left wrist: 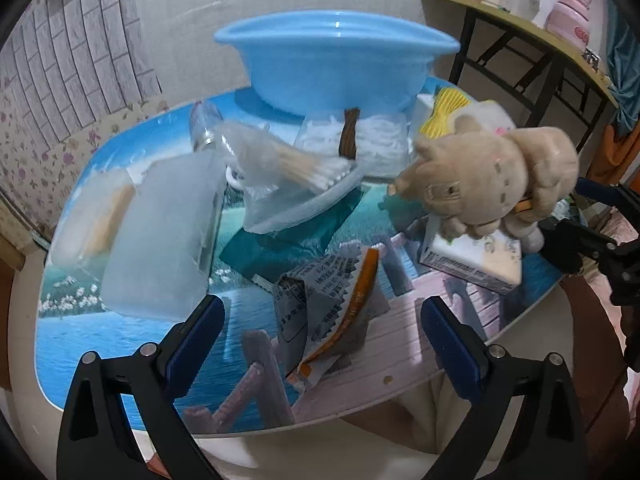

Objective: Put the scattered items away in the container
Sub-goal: 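Grasp the grey-orange snack wrapper with the left tool while the right holds the black bottle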

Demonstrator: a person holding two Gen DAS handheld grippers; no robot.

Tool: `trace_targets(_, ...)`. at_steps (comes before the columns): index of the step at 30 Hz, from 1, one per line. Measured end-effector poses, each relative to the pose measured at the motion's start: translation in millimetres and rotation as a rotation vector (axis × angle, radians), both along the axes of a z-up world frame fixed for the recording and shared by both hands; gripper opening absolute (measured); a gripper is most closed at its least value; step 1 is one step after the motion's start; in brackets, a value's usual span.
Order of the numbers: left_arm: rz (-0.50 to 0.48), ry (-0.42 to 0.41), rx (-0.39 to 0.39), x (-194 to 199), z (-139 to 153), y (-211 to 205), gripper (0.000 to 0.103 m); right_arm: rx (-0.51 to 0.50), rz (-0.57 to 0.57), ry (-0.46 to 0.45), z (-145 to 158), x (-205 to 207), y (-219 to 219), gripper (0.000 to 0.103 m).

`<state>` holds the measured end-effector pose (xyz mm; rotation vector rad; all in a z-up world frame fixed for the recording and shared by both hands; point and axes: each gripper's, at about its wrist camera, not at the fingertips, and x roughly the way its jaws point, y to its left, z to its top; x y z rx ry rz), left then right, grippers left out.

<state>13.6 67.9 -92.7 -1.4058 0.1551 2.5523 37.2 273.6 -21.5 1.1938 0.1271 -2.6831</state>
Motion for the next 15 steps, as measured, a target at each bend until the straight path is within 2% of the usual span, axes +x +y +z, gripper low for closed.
trace_targets(6, 0.013, 0.014, 0.011, -0.1, -1.8, -2.4, 0.097, -0.007, 0.027, -0.001, -2.8, -1.2, 0.1, 0.103)
trace_targets(8, 0.002, 0.028, 0.007, 1.5, -0.6, -1.7, 0.085, -0.011, 0.034, -0.021, -7.5, -3.2, -0.7, 0.103)
trace_targets(12, -0.021, 0.039, 0.012, 3.6, 0.9, 0.6, 0.077, 0.008, 0.035, -0.035, -15.6, -5.6, -3.1, 0.103)
trace_targets(15, -0.031, 0.046, 0.017, 3.5, 2.9, -1.2, 0.064, -0.006, 0.03, -0.041, -17.5, -7.5, -1.6, 0.103)
